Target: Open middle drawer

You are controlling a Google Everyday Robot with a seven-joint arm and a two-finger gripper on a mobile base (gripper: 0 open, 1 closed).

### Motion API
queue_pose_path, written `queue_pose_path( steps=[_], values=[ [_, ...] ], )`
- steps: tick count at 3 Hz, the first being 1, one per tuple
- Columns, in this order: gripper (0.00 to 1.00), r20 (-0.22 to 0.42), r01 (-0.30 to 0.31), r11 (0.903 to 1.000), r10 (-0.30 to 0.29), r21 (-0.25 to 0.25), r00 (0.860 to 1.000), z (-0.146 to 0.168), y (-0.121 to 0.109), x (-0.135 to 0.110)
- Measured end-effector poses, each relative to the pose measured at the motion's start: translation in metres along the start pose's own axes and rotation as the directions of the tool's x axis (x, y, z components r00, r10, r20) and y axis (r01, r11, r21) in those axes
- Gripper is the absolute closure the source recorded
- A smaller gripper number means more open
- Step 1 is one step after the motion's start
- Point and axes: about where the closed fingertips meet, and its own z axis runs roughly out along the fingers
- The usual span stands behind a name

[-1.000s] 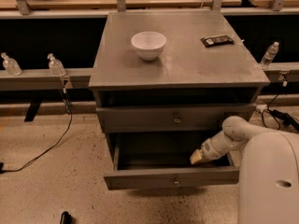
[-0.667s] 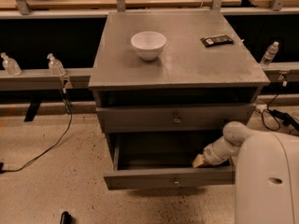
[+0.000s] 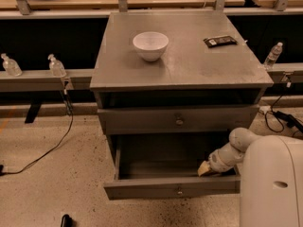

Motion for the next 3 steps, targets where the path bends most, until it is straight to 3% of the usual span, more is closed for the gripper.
queue_pose_path(
  steps=[1, 2, 3],
  values=[
    [1.0, 0.019, -0.006, 1.0, 0.006, -0.007, 1.0, -0.015, 0.002, 0.022],
    [1.0, 0.019, -0.006, 1.0, 0.006, -0.007, 1.0, -0.015, 0.002, 0.022],
    [1.0, 0.089, 0.056, 0.997, -0.051, -0.053, 0.995, -0.02, 0.022, -0.005]
  ],
)
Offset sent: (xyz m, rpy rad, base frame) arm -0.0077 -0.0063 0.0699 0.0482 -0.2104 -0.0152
